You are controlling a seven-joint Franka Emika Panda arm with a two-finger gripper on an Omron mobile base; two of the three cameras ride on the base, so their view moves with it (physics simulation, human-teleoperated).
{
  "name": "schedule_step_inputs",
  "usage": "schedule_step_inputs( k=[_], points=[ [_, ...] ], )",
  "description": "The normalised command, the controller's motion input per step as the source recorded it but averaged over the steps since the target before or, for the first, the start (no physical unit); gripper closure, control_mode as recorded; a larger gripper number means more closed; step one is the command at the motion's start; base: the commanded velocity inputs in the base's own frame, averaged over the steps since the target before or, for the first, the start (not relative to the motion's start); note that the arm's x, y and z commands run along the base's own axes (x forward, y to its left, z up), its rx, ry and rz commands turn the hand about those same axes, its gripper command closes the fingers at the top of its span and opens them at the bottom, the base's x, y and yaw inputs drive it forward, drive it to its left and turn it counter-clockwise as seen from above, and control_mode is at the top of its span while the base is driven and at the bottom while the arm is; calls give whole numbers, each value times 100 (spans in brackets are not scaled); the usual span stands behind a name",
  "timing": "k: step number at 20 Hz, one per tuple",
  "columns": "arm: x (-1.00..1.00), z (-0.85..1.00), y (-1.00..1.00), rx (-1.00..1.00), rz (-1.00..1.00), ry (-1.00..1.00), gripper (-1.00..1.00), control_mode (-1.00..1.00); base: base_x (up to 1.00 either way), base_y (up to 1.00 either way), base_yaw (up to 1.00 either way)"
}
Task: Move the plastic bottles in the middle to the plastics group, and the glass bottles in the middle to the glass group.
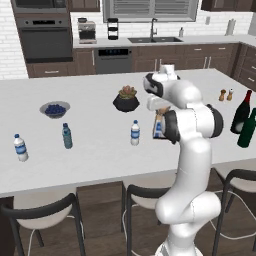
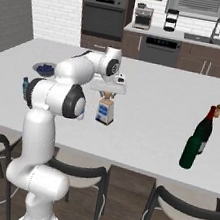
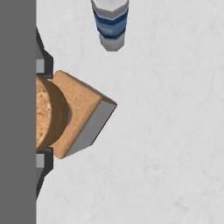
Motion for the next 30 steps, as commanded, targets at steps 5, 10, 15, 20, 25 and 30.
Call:
schedule_step_inputs(
  k=[5,10,15,20,25,30],
  points=[
    [-25,1,-84,0,-8,0,100,-100,0,0,0],
    [-43,0,-90,0,-12,0,100,-100,0,0,0],
    [-14,1,-82,0,-17,0,100,-100,0,0,0],
    [10,9,-80,0,-23,1,100,-100,0,0,0],
    [9,8,-80,1,-26,9,100,-100,0,0,0],
    [0,0,-63,5,-25,6,100,-100,0,0,0]
  ],
)
